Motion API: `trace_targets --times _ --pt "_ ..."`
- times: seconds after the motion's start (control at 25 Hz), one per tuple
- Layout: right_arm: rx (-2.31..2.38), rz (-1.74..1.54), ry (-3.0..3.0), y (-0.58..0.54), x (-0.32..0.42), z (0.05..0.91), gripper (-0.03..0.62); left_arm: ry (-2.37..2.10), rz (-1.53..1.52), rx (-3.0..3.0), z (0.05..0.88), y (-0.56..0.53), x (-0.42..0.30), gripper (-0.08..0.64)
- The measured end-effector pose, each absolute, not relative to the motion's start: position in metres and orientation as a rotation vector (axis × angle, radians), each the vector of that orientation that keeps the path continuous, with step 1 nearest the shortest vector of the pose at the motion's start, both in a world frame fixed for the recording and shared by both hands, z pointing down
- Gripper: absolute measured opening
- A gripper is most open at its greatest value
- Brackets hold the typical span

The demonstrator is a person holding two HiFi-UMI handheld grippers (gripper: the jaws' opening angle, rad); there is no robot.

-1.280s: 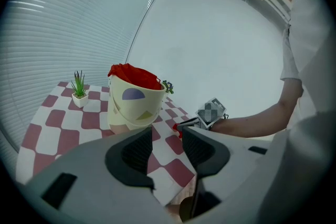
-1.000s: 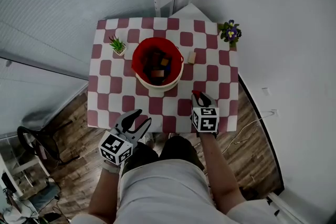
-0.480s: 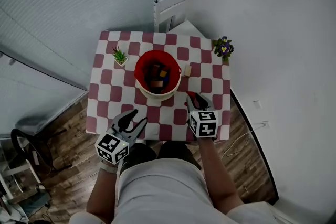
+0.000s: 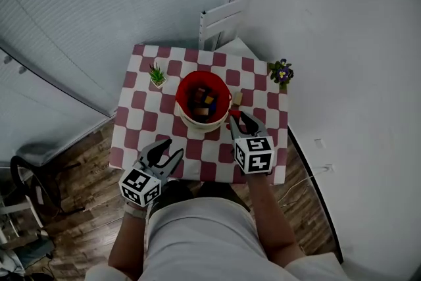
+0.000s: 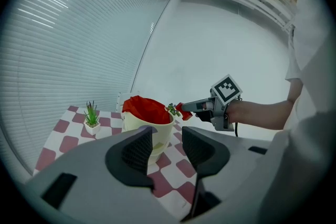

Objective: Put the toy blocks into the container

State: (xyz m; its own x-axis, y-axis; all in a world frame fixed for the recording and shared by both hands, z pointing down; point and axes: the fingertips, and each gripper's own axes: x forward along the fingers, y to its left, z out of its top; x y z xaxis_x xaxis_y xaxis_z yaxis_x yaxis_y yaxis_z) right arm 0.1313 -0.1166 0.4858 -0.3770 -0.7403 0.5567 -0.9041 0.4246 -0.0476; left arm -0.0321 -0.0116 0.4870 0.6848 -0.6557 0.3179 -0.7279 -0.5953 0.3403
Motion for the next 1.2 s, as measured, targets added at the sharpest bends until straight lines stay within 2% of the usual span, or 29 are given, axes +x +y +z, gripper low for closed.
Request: trace_targets --times 0.68,1.2 --pt "1.122 0.386 -2.292 -0.161 0.045 0.486 0.118 -1.255 0.185 2.349 0.486 -0.015 -0.077 0.156" --pt "0.943 0.375 -2.234 -0.18 0.012 0.515 0.106 -1.341 0.169 2.269 0.494 -0.023 -0.097 0.156"
